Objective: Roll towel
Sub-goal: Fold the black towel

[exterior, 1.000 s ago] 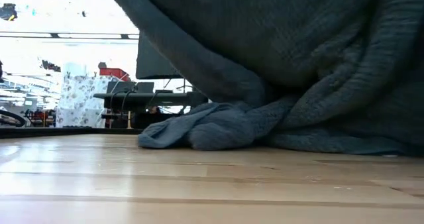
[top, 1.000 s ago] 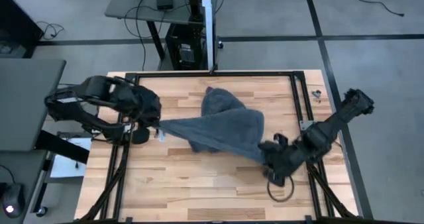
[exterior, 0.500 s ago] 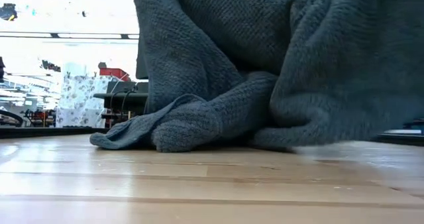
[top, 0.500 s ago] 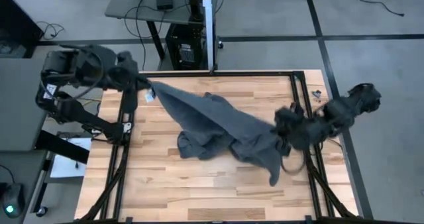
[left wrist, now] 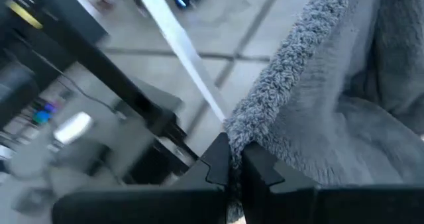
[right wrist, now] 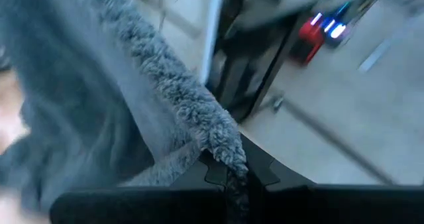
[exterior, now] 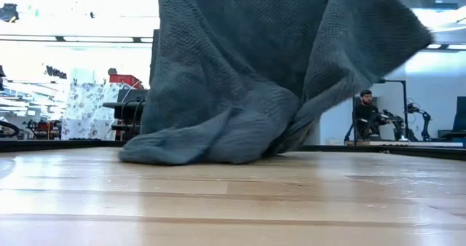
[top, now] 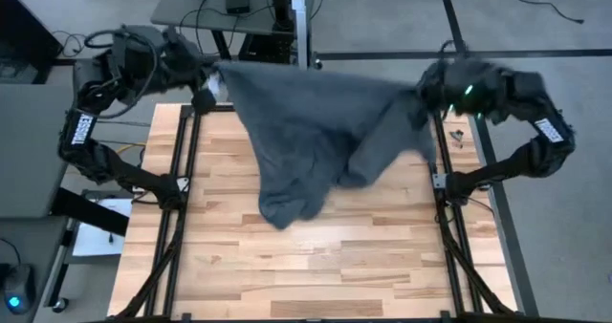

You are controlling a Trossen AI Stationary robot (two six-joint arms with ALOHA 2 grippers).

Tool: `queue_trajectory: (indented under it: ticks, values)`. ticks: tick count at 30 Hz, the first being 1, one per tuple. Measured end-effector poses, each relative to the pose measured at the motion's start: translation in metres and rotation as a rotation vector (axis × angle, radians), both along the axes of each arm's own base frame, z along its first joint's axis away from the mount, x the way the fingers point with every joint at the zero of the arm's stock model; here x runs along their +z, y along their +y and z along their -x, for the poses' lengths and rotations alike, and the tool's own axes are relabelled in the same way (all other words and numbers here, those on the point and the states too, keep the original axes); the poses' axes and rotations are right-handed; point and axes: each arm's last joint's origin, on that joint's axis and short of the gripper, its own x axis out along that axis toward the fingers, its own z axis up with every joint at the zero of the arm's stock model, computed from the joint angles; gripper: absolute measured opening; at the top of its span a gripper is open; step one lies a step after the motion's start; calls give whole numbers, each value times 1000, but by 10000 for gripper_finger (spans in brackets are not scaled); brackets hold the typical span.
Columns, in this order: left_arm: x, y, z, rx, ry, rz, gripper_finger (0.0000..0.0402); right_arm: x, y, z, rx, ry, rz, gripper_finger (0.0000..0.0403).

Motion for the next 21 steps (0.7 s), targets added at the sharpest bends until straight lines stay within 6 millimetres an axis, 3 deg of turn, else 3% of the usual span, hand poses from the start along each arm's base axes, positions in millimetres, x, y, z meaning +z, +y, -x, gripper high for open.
queue_trajectory:
  ticks: [6, 15, 21]
  values:
    - [10, 23, -5, 60, -1, -157, 0, 16, -21, 11, -41, 0, 131, 0]
    - [28, 58, -12, 163, -51, -393, 0, 37, -53, 9, -162, 8, 391, 0]
    - [52, 51, -2, 173, -166, -531, 0, 62, -49, 20, -182, -59, 548, 0]
